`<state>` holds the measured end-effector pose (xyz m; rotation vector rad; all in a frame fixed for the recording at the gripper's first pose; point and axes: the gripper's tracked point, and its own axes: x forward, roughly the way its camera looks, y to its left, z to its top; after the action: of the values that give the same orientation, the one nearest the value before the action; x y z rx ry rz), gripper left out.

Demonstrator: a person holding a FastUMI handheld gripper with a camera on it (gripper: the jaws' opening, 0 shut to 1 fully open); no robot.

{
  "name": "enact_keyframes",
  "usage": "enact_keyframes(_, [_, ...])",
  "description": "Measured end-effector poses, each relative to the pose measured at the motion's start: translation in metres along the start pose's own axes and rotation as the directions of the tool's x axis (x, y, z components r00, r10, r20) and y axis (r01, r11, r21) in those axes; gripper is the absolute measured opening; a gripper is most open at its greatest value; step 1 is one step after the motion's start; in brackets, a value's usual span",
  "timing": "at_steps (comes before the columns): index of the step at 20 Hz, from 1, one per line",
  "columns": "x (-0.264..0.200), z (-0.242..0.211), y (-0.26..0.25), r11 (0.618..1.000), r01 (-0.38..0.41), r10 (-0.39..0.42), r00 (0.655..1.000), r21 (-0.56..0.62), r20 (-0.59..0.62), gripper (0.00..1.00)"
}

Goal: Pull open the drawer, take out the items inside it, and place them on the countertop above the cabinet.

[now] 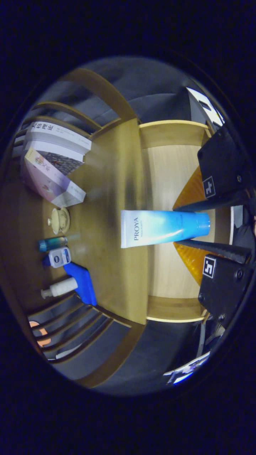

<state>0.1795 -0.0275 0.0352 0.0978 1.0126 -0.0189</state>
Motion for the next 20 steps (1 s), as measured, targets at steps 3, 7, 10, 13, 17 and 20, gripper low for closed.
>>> enact_keyframes(3, [0.012, 0.024, 0.009, 1.000, -0.003, 0.003, 1.000, 0.019, 0.003, 0.46])
enact_keyframes(7, [0.033, 0.050, 0.013, 0.999, 0.041, -0.041, 0.999, 0.001, 0.017, 0.46])
enact_keyframes(10, [0.054, 0.064, 0.008, 0.997, 0.081, -0.081, 0.996, 0.007, 0.032, 0.46])
enact_keyframes(13, [0.061, 0.066, 0.013, 0.998, 0.070, -0.070, 0.997, 0.006, 0.044, 0.46])
enact_keyframes(17, [0.082, 0.082, 0.002, 0.996, 0.075, -0.078, 0.994, 0.042, 0.082, 0.46])
enact_keyframes(20, [0.083, 0.085, 0.003, 0.996, 0.047, -0.056, 0.992, 0.073, 0.114, 0.51])
